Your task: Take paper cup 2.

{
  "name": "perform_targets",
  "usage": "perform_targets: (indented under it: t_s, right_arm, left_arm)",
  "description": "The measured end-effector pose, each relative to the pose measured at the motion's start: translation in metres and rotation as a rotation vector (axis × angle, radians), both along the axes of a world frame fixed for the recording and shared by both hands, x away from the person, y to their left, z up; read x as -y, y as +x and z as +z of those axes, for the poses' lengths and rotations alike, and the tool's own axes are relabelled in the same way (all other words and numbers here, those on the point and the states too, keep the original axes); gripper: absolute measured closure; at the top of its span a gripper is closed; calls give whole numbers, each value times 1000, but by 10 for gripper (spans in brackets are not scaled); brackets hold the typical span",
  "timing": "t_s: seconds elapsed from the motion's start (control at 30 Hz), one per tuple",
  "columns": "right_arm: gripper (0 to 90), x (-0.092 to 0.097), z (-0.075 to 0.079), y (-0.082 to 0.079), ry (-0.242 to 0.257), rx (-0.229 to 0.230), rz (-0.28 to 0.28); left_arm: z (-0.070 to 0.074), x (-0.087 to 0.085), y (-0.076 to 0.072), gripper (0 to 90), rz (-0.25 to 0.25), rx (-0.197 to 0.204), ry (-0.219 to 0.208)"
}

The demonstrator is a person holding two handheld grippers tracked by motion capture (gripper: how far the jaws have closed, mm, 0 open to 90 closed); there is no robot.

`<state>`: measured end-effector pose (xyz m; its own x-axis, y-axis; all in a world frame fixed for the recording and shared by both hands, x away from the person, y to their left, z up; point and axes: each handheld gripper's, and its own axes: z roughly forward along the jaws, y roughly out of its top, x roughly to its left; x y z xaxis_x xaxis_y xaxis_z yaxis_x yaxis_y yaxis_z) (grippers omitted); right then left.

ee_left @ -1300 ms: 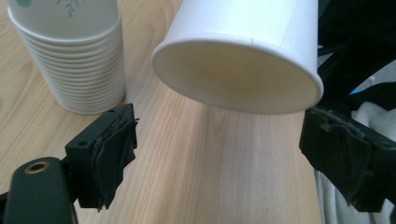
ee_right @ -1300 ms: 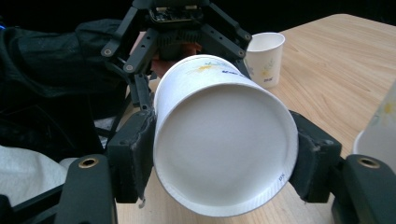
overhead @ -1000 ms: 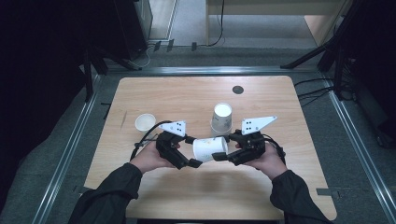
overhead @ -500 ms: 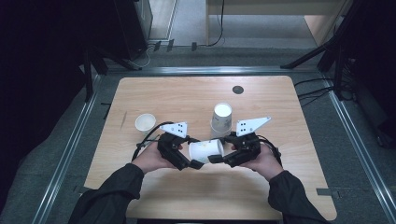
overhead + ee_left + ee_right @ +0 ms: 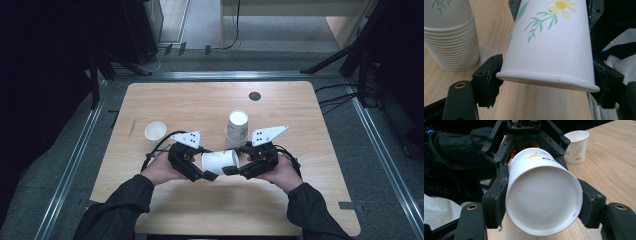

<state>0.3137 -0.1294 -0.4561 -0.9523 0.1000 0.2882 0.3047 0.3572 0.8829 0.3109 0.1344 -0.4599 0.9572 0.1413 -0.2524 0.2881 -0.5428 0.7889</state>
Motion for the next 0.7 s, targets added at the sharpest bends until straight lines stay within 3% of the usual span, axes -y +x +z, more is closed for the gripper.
perform_targets:
  t_s: [0.7]
  right_arm:
    - [315,1,-2,-2,-47,29,-2]
  left_arm:
    - [10,-13,3,230,13,11,-7]
